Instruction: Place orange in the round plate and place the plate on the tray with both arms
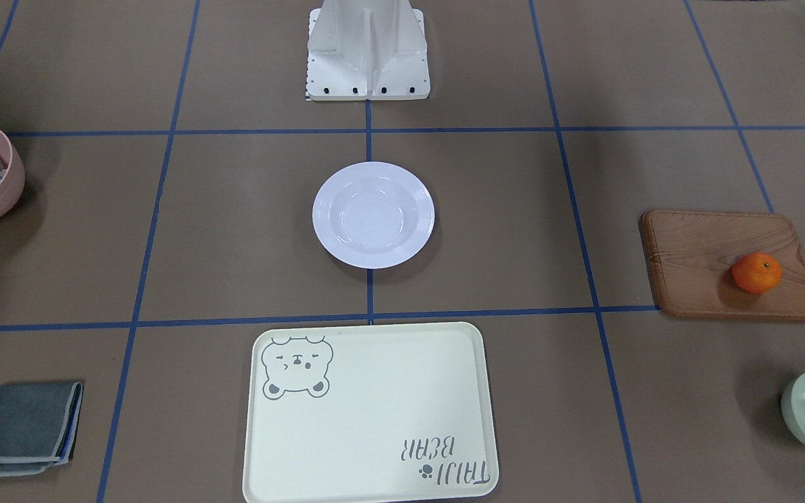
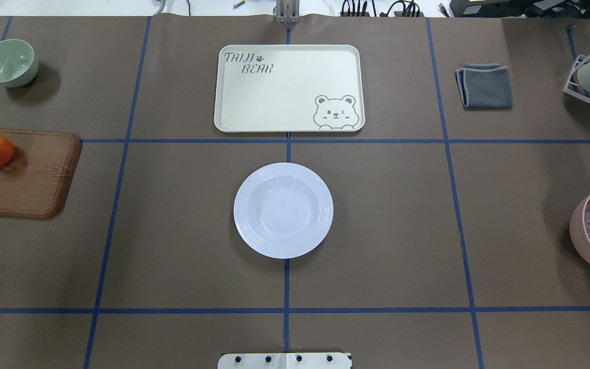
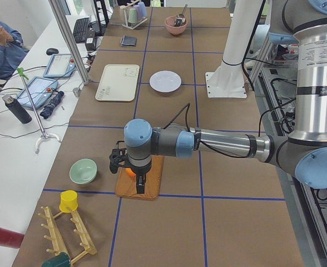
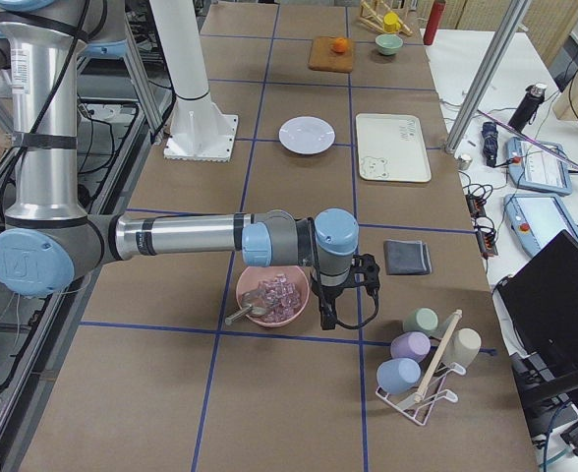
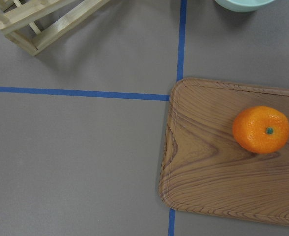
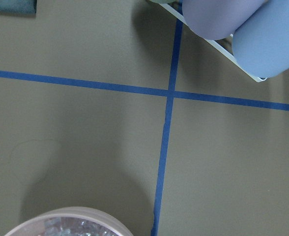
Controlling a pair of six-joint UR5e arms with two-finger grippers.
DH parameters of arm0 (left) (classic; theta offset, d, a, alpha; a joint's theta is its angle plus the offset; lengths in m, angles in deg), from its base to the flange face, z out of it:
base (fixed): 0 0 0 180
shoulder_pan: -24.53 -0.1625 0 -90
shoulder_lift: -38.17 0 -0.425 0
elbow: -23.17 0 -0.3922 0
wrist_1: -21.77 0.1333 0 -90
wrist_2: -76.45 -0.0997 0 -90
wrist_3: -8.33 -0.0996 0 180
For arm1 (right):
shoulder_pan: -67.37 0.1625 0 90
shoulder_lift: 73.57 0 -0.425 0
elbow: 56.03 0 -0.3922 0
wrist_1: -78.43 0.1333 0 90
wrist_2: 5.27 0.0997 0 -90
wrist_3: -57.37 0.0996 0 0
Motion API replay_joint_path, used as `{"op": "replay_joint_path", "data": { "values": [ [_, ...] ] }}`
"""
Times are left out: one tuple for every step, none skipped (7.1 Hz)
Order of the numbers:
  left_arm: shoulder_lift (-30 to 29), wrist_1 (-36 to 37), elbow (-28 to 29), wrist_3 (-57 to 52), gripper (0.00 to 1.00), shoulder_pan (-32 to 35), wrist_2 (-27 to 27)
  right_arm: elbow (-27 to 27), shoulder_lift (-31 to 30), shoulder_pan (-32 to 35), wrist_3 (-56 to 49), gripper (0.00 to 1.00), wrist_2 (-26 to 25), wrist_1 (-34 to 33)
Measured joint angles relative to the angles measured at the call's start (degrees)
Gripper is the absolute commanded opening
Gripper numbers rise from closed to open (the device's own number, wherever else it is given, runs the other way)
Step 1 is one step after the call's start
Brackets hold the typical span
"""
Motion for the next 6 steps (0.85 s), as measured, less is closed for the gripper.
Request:
{"op": "replay_joint_path", "data": {
  "values": [
    [0.09, -0.17, -0.22, -0.06, 0.98, -0.09, 0.10, 0.19, -0.09, 0.01, 0.00, 1.00, 0.32, 0.08],
    [0.22, -0.55, -0.31, -0.09, 0.98, -0.18, 0.14, 0.57, -0.22, 0.00, -0.02, 1.00, 0.52, 0.26],
    [0.61, -1.38, -0.28, -0.08, 0.98, -0.26, 0.15, 0.79, -0.32, -0.03, -0.04, 1.00, 0.63, 0.46],
    [1.36, -2.97, -0.16, -0.02, 0.98, -0.32, 0.13, 1.30, -0.65, -0.06, -0.08, 1.00, 0.84, 0.66],
    [2.04, -4.32, -0.11, 0.03, 0.98, -0.36, 0.12, 2.17, -1.28, -0.06, -0.31, 1.00, 1.16, 0.77],
    [2.50, -5.05, -0.12, 0.06, 0.98, -0.45, 0.11, 3.09, -1.98, -0.07, -0.61, 1.00, 1.69, 0.83]
  ]
}}
